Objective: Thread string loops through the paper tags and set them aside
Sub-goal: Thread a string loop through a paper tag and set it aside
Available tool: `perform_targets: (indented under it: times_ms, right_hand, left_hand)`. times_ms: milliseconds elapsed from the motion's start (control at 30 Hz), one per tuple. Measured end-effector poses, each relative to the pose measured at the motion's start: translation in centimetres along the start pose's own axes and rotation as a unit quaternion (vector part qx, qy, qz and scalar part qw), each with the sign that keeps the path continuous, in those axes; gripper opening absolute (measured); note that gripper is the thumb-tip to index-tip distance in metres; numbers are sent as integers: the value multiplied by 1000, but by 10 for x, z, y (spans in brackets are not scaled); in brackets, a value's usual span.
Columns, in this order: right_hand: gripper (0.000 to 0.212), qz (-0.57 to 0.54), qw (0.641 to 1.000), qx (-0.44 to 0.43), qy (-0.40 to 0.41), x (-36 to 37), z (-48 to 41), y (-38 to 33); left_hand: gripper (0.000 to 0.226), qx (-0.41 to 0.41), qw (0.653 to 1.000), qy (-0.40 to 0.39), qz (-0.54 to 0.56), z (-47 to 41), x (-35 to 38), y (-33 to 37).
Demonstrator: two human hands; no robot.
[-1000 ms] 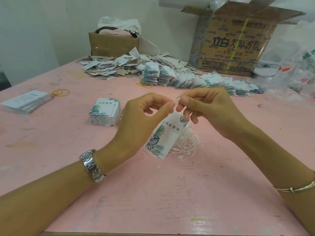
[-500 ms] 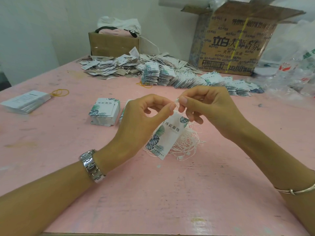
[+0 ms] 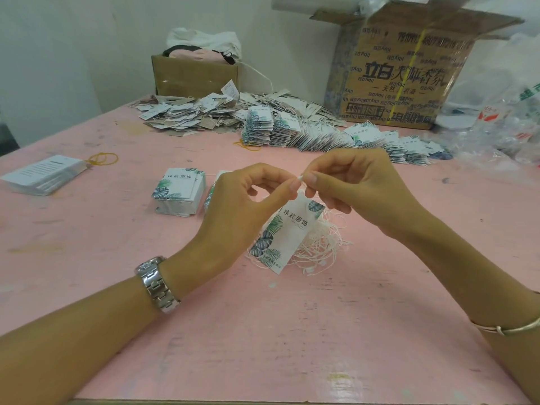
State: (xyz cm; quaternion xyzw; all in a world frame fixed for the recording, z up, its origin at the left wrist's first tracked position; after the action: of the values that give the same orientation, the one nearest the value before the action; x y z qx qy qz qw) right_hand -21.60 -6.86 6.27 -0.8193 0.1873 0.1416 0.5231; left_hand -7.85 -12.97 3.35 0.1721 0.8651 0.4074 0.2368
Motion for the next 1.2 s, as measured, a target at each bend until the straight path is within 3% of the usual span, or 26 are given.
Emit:
perform_targets:
  times_ms: [167,500,1200]
  right_hand:
    - [8,47,999,-15,-8,5,3,-4]
    - [17,-57,998,25,-13,12,3,6]
    - [6,-40,999,23,12,19,6,7]
  left_hand:
    - [17,7,999,-23,-20,-1,4,-2]
    - [10,56,995,-48,-69,-1,7,1]
    - [17,52,995,-33,-78,1,3,-2]
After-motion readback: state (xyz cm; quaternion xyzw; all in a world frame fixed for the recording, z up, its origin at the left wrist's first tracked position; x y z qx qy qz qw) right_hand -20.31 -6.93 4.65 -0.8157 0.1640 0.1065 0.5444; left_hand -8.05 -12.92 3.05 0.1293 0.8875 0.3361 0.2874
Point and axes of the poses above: each hand's wrist, its own z-axis away from the middle knuckle, its own x-axis out of the palm, y = z × x, the point moved 8 cm from there along -z, towards the middle knuckle, and after that the axes turned 5 degrees about -y, right-handed, at the moved point
